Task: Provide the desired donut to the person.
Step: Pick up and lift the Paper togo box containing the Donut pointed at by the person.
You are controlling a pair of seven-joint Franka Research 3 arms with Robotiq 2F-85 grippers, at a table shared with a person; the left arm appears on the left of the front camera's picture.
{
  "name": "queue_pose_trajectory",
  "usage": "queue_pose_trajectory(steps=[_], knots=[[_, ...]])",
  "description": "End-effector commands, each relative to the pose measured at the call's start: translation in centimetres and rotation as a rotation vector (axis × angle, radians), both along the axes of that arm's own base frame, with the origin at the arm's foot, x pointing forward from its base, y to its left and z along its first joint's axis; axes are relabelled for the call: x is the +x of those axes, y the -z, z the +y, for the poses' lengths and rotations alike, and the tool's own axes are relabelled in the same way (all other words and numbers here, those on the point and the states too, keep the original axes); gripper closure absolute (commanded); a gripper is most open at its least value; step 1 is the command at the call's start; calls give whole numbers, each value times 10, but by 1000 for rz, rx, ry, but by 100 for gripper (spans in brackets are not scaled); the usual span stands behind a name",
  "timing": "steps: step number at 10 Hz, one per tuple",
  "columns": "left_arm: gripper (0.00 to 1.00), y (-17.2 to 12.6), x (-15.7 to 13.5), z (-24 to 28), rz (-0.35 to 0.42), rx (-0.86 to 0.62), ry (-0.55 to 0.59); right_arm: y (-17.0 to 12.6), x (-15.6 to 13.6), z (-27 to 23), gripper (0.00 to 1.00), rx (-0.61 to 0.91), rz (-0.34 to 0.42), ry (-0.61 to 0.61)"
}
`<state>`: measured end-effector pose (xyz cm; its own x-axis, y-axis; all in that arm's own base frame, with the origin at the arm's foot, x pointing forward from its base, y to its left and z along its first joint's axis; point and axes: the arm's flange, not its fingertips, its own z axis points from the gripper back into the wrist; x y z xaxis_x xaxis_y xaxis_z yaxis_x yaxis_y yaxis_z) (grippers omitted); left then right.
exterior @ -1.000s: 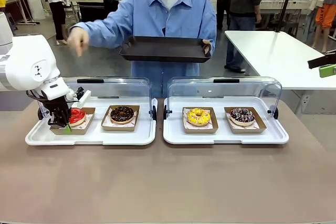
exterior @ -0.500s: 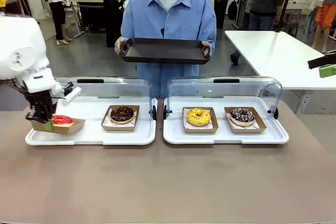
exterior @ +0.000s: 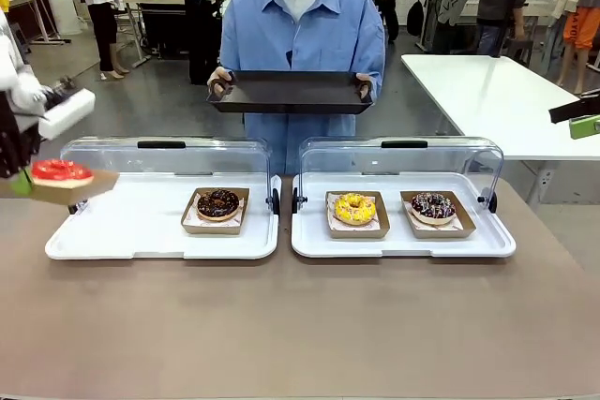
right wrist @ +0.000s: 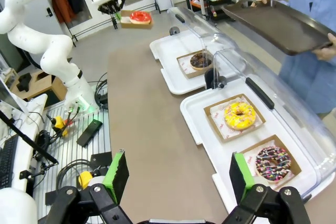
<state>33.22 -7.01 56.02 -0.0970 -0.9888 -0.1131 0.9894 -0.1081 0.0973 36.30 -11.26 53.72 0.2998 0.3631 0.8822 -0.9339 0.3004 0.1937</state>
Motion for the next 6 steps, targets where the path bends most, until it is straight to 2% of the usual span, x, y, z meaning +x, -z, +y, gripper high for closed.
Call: queue_pose_trajectory(steps=[1,4,6], knots=[[100,-29,11,-7,-69,-41,-35,-1,0,-1,0,13,-12,-3],[100,-75,27,-21,-96,-86,-86,-1,0,-1,0,13,-12,-3],[100,-93,42,-26,-115,-111,-102,-1,0,-1,0,13,-12,-3]])
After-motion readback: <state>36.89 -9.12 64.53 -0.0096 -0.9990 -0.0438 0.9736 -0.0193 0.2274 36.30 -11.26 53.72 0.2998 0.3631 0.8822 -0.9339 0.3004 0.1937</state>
